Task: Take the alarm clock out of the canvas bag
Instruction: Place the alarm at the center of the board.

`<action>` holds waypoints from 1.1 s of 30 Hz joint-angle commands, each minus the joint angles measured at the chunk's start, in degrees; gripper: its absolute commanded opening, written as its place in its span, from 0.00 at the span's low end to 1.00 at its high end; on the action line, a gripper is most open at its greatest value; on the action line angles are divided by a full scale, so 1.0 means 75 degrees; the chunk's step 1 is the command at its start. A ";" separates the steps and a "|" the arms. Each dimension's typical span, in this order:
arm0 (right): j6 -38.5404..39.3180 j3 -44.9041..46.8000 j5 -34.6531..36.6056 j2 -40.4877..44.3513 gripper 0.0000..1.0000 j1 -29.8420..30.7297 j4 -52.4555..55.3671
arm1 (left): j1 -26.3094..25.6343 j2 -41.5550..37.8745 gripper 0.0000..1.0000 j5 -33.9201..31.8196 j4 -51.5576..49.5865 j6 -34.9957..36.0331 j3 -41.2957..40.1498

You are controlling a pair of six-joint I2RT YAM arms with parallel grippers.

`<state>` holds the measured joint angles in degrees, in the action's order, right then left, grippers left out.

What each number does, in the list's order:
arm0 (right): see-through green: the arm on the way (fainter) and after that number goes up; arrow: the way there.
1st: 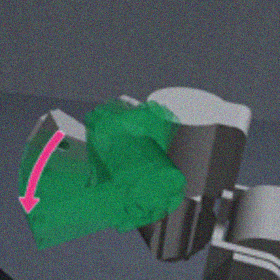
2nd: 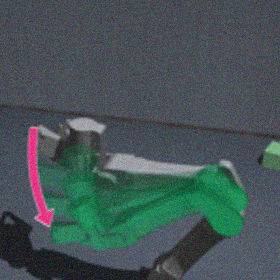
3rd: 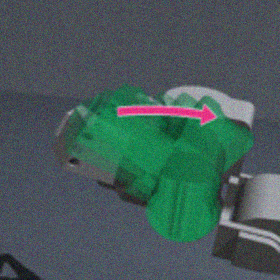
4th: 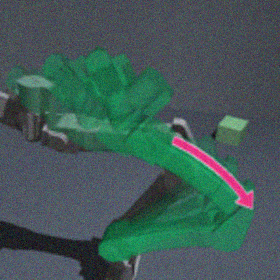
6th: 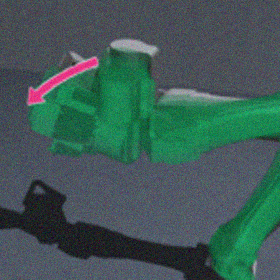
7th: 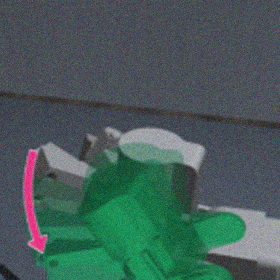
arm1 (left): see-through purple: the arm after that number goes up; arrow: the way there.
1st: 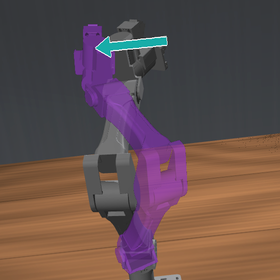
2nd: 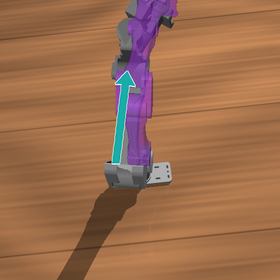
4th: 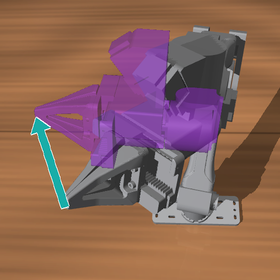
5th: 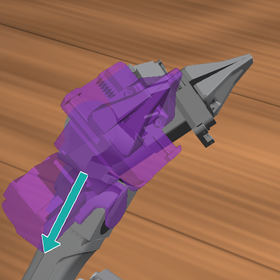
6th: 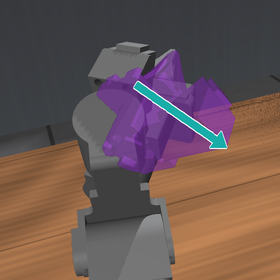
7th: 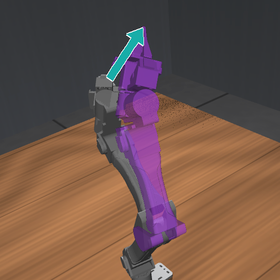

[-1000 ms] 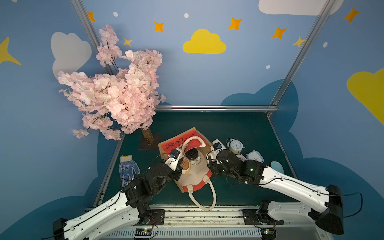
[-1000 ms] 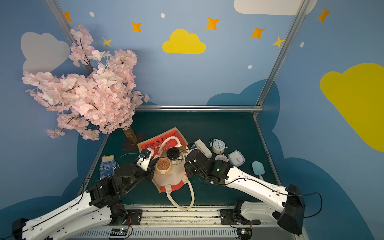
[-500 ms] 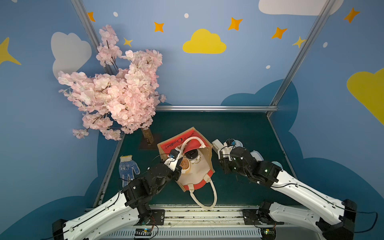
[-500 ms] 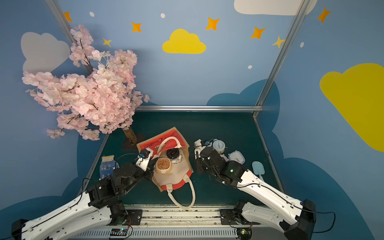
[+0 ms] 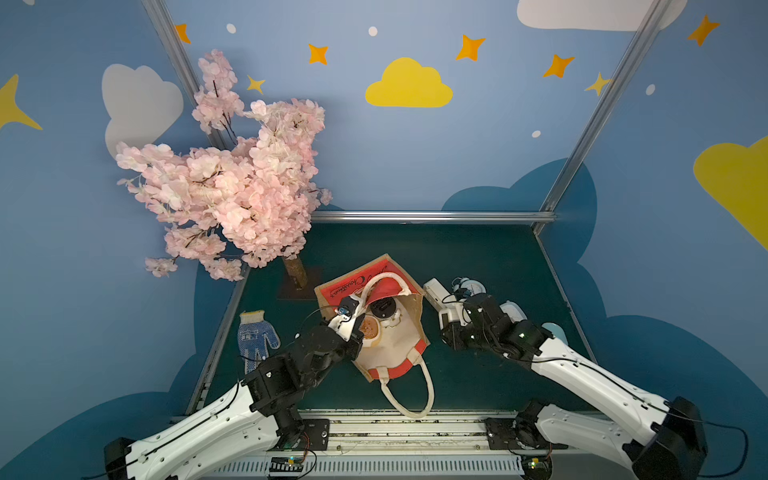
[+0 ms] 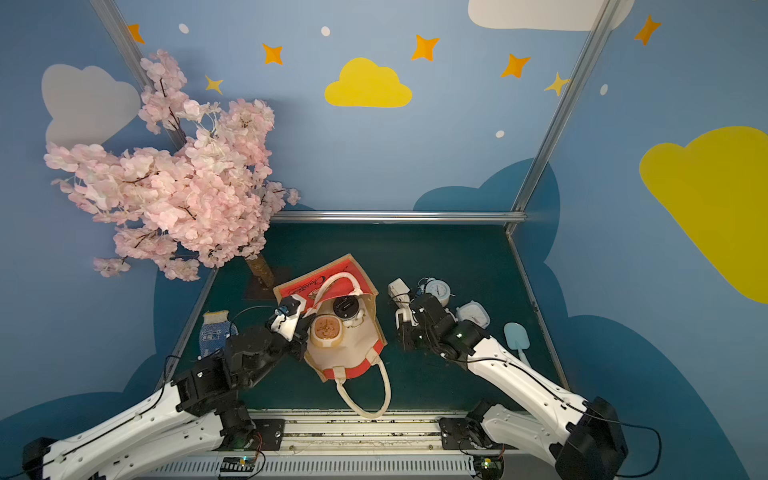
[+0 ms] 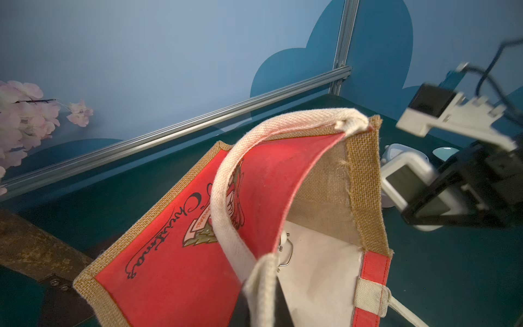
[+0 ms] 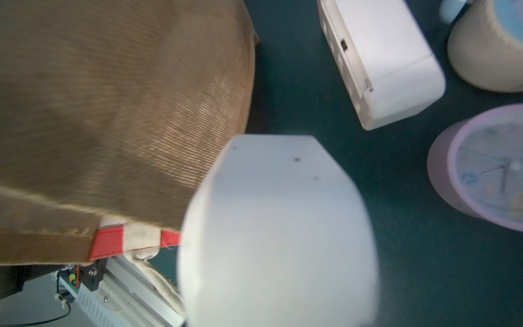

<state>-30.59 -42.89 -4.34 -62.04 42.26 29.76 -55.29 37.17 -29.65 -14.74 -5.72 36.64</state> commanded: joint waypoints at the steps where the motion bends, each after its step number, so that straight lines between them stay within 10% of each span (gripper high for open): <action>1: 0.0215 0.0396 -0.1209 -0.0391 0.16 -0.0326 -0.0480 | 0.0012 -0.0161 0.09 -0.0148 -0.0032 0.0017 0.0109; 26: 0.0583 0.0265 -0.0948 -0.2666 0.22 -0.0665 -0.1389 | 0.0006 -0.0051 0.09 0.0004 0.0029 0.0129 0.0117; 33: 0.0696 0.0233 -0.1411 -0.3034 0.41 -0.0789 -0.1727 | 0.0012 -0.0067 0.09 0.0003 0.0025 0.0191 0.0135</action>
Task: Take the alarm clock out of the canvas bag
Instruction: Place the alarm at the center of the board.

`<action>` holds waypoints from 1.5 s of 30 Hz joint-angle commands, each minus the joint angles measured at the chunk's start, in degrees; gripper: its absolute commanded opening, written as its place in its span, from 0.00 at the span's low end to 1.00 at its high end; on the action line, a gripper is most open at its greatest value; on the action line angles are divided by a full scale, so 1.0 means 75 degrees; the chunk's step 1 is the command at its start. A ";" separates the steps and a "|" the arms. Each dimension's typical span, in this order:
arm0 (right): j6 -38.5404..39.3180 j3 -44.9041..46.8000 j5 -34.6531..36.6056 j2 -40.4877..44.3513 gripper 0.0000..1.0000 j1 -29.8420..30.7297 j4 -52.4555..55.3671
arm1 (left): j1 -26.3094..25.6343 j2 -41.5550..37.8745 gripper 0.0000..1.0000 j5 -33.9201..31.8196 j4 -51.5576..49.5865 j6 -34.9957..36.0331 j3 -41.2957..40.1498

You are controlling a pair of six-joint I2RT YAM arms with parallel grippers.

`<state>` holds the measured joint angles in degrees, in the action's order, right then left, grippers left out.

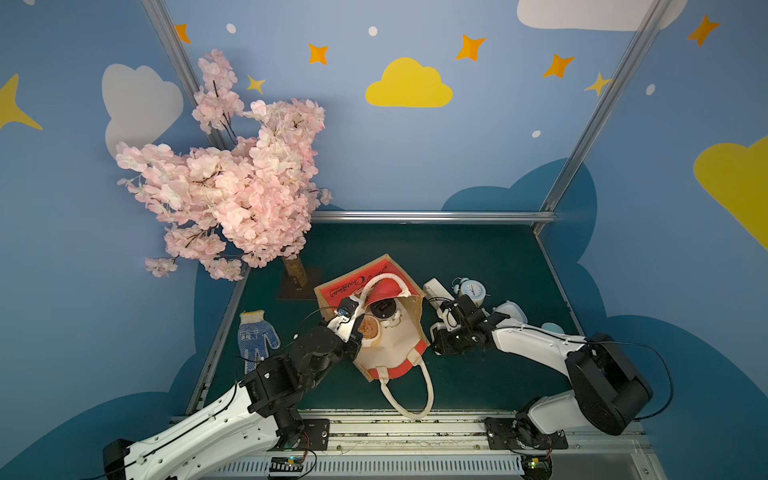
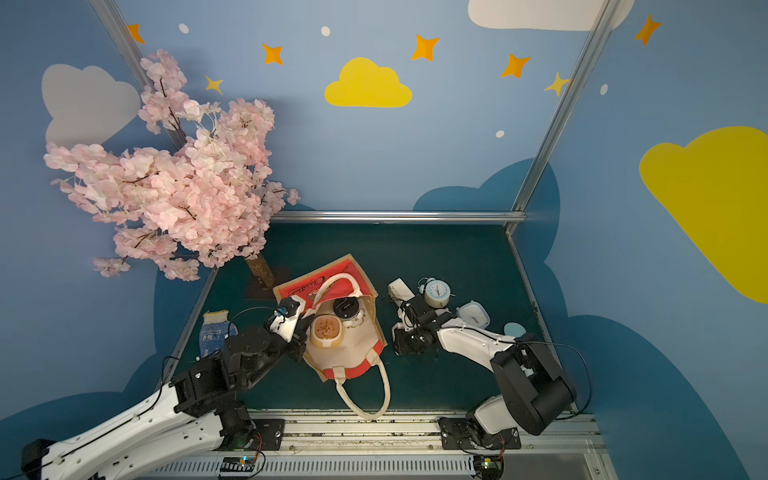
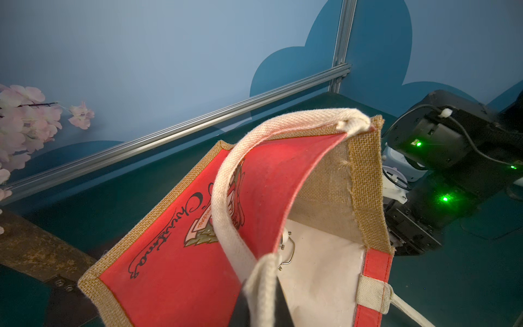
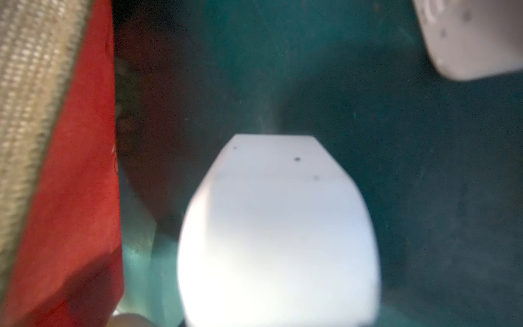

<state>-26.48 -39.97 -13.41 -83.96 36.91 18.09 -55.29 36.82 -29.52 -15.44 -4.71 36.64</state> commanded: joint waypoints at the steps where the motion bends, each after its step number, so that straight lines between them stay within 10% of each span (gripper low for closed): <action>1: 0.0172 -0.0188 -0.0221 -0.0148 0.45 -0.0090 -0.0107 | 0.0013 -0.0030 0.09 -0.0011 0.0103 0.0054 0.0134; 14: 0.0258 0.0009 0.0812 0.0788 0.63 -0.0450 0.0916 | 0.0010 -0.0069 0.09 0.0010 0.0085 0.0033 0.0128; 45: 0.0331 0.0142 0.0697 0.0753 0.55 -0.0911 0.0846 | 0.0012 -0.0061 0.10 0.0027 0.0120 0.0001 0.0124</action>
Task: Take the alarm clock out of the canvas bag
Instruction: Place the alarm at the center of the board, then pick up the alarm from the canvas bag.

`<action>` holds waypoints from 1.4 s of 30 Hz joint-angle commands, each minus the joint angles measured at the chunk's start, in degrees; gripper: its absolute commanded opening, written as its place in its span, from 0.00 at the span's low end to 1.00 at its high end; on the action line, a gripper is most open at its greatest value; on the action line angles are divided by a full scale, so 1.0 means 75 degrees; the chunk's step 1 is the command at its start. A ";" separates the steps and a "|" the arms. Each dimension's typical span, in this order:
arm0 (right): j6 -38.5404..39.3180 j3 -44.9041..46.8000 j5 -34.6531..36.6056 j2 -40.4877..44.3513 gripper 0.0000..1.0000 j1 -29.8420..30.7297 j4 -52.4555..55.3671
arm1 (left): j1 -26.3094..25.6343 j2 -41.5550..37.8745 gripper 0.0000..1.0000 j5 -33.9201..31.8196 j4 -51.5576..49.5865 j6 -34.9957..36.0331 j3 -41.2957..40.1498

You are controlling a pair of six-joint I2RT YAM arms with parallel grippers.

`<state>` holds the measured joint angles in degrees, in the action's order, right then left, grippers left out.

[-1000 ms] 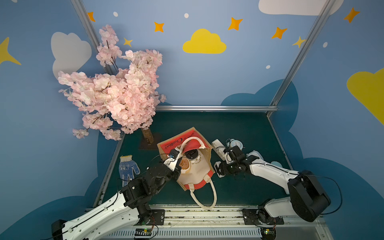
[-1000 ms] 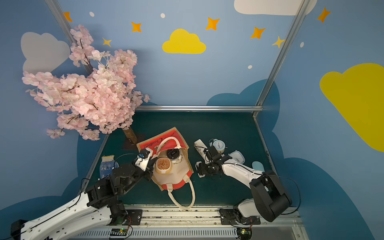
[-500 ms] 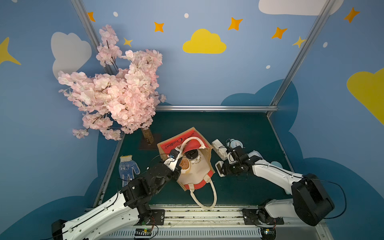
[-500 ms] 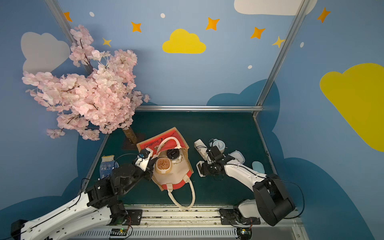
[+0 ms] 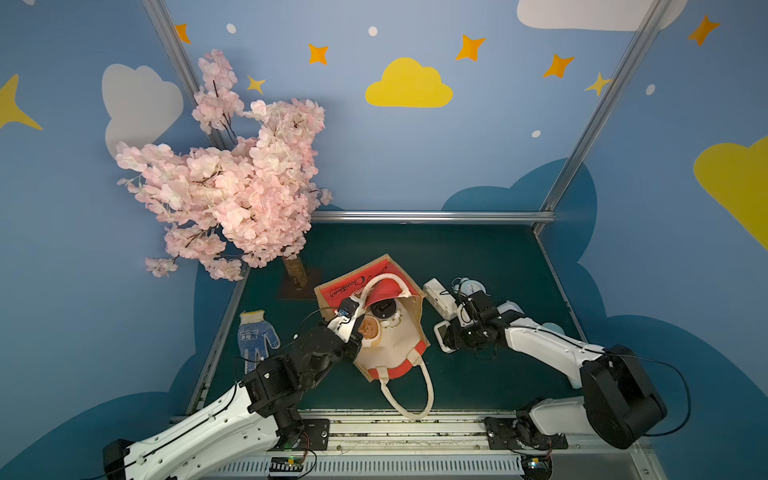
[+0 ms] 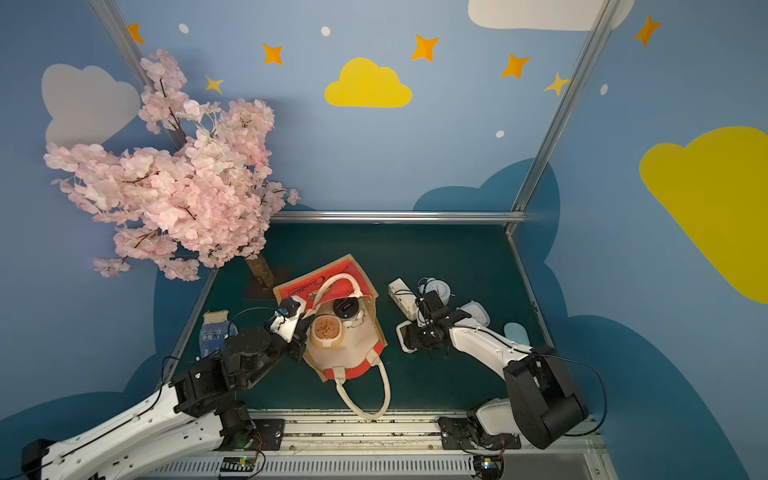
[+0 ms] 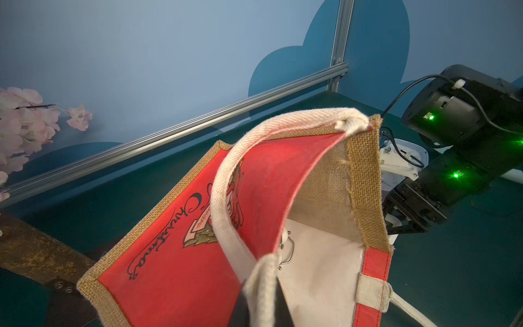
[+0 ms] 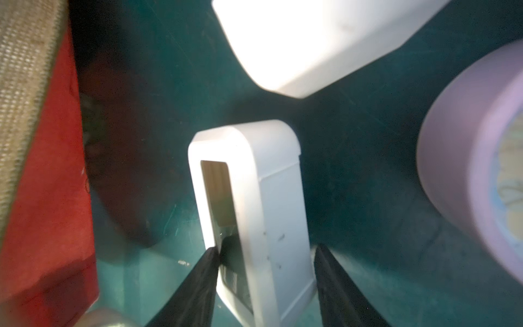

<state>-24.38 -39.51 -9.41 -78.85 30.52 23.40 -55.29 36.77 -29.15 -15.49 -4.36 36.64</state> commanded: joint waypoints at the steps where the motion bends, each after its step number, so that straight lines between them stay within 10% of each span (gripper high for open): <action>1: 0.0063 0.0085 0.0182 0.0072 0.56 -0.0073 0.0147 | 0.0012 -0.0063 0.10 -0.0006 0.0131 -0.0047 0.0130; 27: 0.0145 0.0082 0.0569 0.1314 0.66 -0.0079 0.0285 | 0.0001 -0.0135 0.11 -0.0083 0.0027 -0.0026 0.0116; 42: -0.0071 0.1067 0.3935 0.4525 0.61 0.4394 -0.0437 | 0.0012 -0.0789 0.11 -0.0127 -0.0227 0.0101 -0.0240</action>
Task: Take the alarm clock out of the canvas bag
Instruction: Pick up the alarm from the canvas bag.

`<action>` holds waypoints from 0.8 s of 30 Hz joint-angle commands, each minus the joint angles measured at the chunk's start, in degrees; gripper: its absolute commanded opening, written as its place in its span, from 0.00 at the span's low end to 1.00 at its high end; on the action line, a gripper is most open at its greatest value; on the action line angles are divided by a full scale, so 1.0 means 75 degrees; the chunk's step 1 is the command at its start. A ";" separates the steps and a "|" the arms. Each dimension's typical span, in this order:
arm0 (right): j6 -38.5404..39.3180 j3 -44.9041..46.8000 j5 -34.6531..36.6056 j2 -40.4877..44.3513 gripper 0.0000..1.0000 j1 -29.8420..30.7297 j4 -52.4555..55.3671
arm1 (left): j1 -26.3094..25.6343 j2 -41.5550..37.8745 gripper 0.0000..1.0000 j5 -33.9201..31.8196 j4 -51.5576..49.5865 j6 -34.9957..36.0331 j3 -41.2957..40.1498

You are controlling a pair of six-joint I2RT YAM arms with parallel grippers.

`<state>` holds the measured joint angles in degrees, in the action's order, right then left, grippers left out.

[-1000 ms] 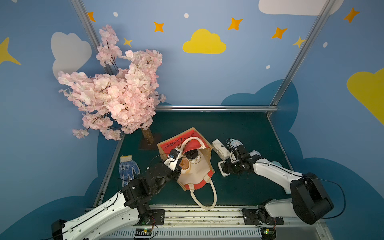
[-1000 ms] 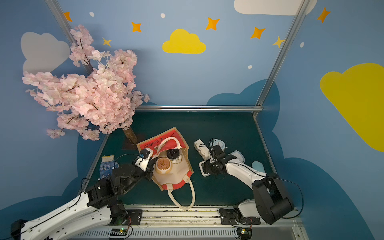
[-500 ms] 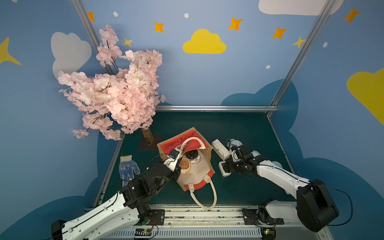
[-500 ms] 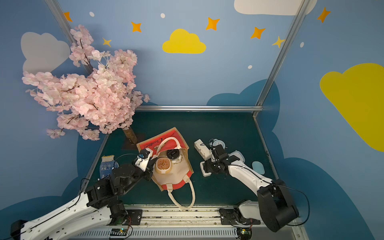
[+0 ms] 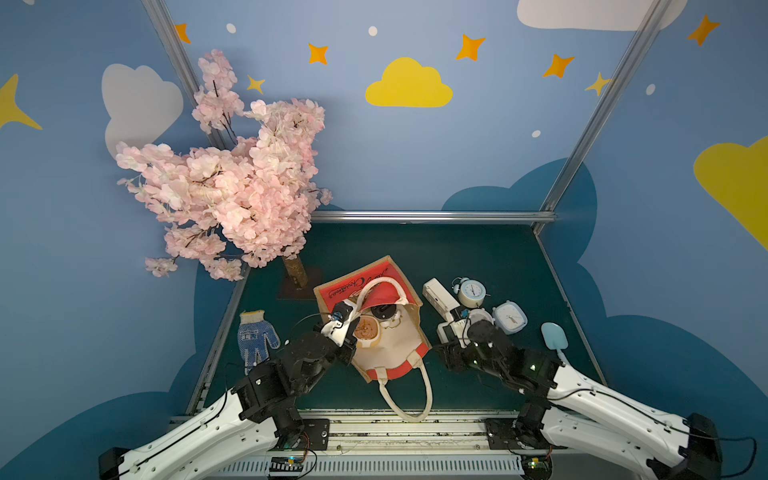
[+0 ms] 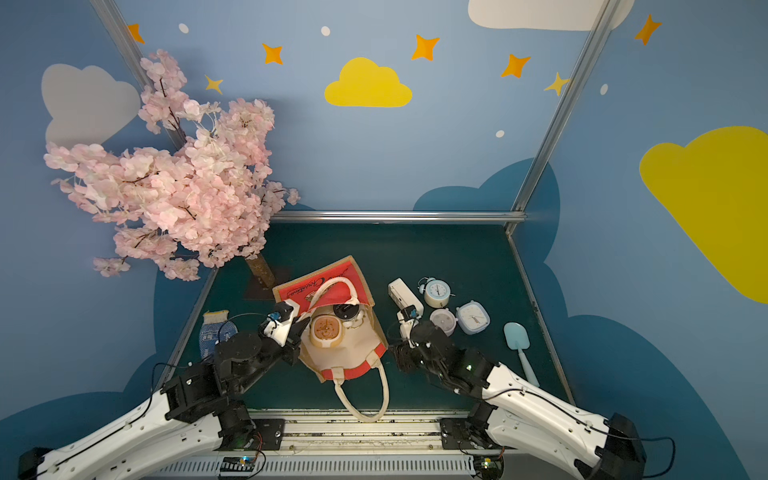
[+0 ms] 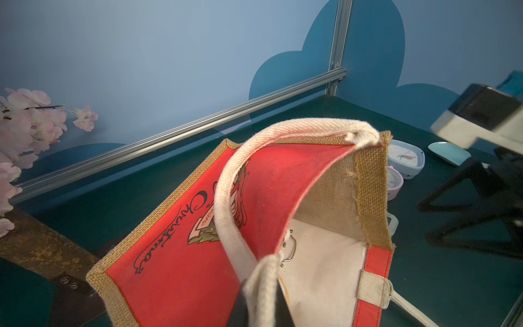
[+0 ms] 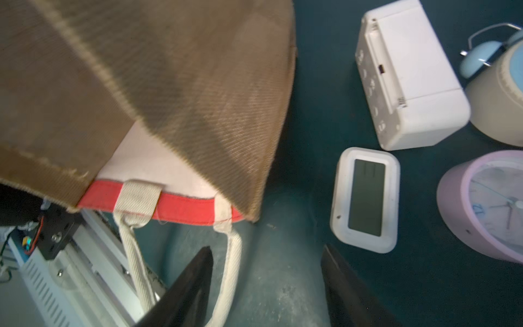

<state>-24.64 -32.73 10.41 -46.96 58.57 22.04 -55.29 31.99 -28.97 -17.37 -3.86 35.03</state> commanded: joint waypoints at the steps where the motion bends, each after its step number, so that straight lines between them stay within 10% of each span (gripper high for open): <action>1: 0.0026 0.0244 0.1584 0.0336 0.61 0.1004 -0.0447 | 0.0012 -0.0171 0.11 -0.0128 -0.0033 0.0059 -0.0008; 10: 0.1197 -0.0556 0.2667 -0.2057 0.59 0.3042 -0.2079 | 0.0012 -0.0133 0.12 0.0011 -0.0513 -0.0187 0.0108; 24: 0.2033 -0.2474 0.1095 -0.5633 0.65 0.2070 -0.3684 | 0.0033 -0.0653 0.12 -0.0005 -0.1156 -0.0813 -0.0039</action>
<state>-10.24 -48.12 21.91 -85.89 75.79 -3.25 -55.29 27.16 -28.56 -24.43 -7.75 35.03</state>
